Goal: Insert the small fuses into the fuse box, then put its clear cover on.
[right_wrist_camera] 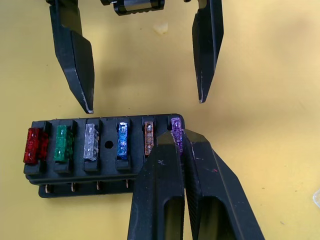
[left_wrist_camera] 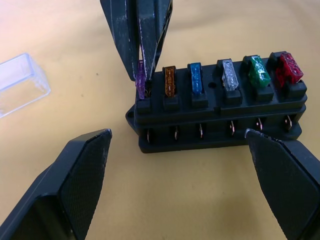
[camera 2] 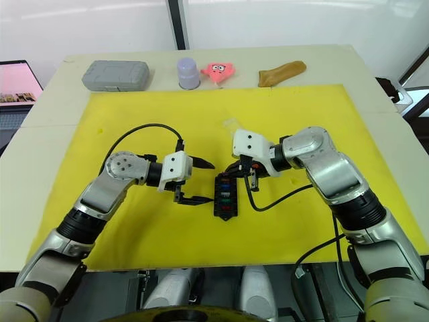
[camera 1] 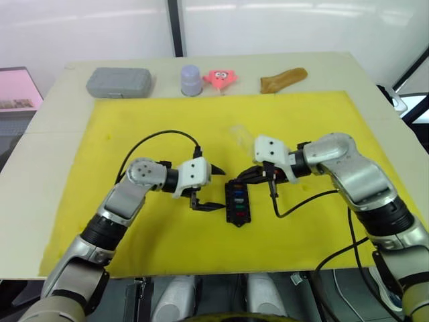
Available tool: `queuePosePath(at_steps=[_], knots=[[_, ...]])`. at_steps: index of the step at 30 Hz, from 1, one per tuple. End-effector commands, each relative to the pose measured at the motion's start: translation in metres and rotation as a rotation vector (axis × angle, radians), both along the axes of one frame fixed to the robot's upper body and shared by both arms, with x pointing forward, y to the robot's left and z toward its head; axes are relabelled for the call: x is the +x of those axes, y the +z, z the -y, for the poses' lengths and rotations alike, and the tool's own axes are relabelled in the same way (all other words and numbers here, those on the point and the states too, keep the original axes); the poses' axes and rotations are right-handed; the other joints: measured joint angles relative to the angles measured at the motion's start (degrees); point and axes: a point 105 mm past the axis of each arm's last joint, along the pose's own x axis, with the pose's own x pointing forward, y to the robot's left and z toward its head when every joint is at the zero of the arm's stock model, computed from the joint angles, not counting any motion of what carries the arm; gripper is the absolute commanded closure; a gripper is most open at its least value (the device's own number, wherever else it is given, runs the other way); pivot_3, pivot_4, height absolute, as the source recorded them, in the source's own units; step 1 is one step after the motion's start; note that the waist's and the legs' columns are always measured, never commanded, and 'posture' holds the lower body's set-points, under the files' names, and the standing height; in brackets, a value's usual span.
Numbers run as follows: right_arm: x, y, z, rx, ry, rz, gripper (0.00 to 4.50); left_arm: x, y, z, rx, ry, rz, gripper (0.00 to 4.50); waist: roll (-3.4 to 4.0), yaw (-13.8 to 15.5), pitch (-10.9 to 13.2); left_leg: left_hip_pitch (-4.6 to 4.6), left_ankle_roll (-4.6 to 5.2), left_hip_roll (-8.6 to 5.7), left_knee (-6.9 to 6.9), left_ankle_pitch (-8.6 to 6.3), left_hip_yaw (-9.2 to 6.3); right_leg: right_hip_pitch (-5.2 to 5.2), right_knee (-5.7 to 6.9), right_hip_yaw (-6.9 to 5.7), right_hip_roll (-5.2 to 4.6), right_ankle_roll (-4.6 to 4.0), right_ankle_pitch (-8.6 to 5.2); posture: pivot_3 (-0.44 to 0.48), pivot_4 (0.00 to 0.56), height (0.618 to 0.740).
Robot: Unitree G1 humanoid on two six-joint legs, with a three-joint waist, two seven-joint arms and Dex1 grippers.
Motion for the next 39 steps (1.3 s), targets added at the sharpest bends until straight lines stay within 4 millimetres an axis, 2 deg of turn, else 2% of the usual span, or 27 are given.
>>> queuePosePath(at_steps=[1, 9, 16, 21, 25, 39], knots=[[-0.004, 0.004, -0.005, -0.005, 0.026, 0.000, 4.50, 0.001, 0.010, 0.002, -0.013, -0.017, 0.048, 0.01, 0.00, 0.0, 0.0, 0.00, 0.00, 0.00, 0.00, 0.00, 0.00, 0.00, 0.00, 0.00, 0.00, 0.00, 0.00, 0.000, 0.150, 0.740], [-0.002, 0.004, -0.002, -0.026, 0.019, -0.002, 4.50, 0.001, 0.009, 0.002, -0.016, -0.010, 0.039, 0.01, 0.00, 0.0, 0.0, 0.00, 0.00, 0.00, 0.00, 0.00, 0.00, 0.00, 0.00, 0.00, -0.01, 0.00, 0.00, 0.000, 0.150, 0.740], [0.000, 0.011, -0.006, -0.010, 0.029, 0.009, 4.50, -0.001, 0.006, 0.002, -0.017, -0.007, 0.029, 0.01, 0.00, 0.0, 0.0, 0.00, 0.00, 0.00, 0.00, 0.00, 0.00, 0.00, 0.00, 0.00, 0.00, 0.00, 0.00, 0.000, 0.150, 0.740], [-0.002, 0.010, -0.005, -0.028, 0.042, -0.002, 4.50, -0.001, 0.006, 0.002, -0.017, -0.004, 0.027, 0.01, 0.00, 0.0, 0.0, 0.00, 0.00, 0.00, 0.00, 0.00, 0.00, 0.00, 0.00, 0.00, 0.00, 0.00, 0.00, 0.000, 0.150, 0.740], [0.006, 0.007, -0.003, -0.023, 0.005, 0.001, 4.50, 0.001, 0.005, 0.000, -0.013, 0.002, 0.029, 0.01, 0.00, 0.0, 0.0, 0.00, 0.00, 0.00, 0.00, 0.00, 0.00, 0.00, 0.00, 0.00, 0.00, 0.00, 0.00, 0.000, 0.150, 0.740], [0.009, 0.003, 0.002, -0.042, -0.001, 0.026, 4.50, 0.001, 0.006, 0.001, -0.013, -0.002, 0.033, 0.01, 0.00, 0.0, 0.0, 0.00, 0.00, 0.00, 0.00, 0.00, 0.00, 0.00, 0.00, 0.00, 0.00, 0.00, 0.00, 0.000, 0.150, 0.740]])
